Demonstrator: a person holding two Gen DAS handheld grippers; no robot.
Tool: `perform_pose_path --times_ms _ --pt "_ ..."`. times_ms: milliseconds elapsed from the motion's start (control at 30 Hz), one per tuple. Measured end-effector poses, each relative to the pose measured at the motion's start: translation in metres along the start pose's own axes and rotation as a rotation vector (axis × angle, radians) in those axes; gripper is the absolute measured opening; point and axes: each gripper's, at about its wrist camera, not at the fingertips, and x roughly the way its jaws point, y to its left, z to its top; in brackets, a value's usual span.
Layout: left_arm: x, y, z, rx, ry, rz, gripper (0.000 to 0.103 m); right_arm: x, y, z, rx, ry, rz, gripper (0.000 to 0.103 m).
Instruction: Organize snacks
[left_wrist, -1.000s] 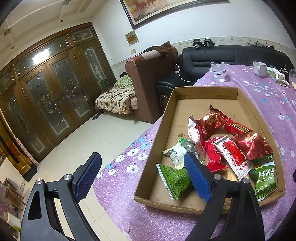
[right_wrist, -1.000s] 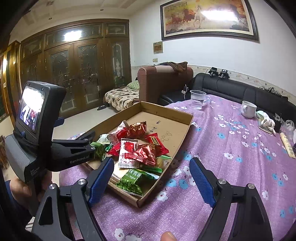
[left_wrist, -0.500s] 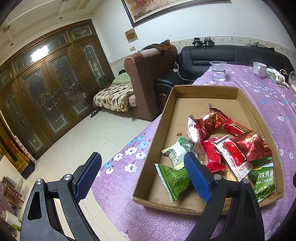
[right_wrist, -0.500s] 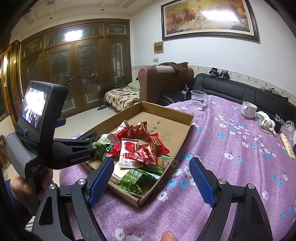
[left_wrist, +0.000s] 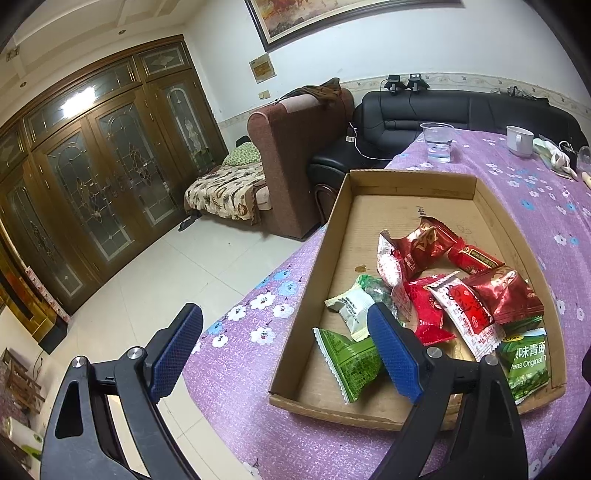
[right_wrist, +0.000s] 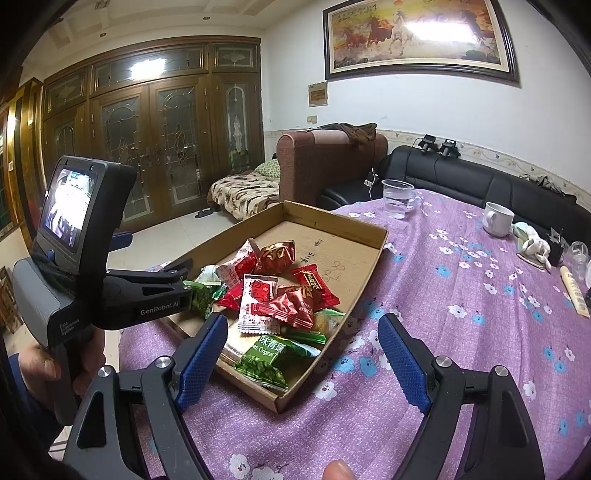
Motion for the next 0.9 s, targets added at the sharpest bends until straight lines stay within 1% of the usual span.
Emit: perform_pose_path --times_ms 900 --pt "0.0008 0.0008 0.002 -0.003 0.007 -0.008 0.092 0.0004 0.0001 0.0002 -0.005 0.001 0.004 0.085"
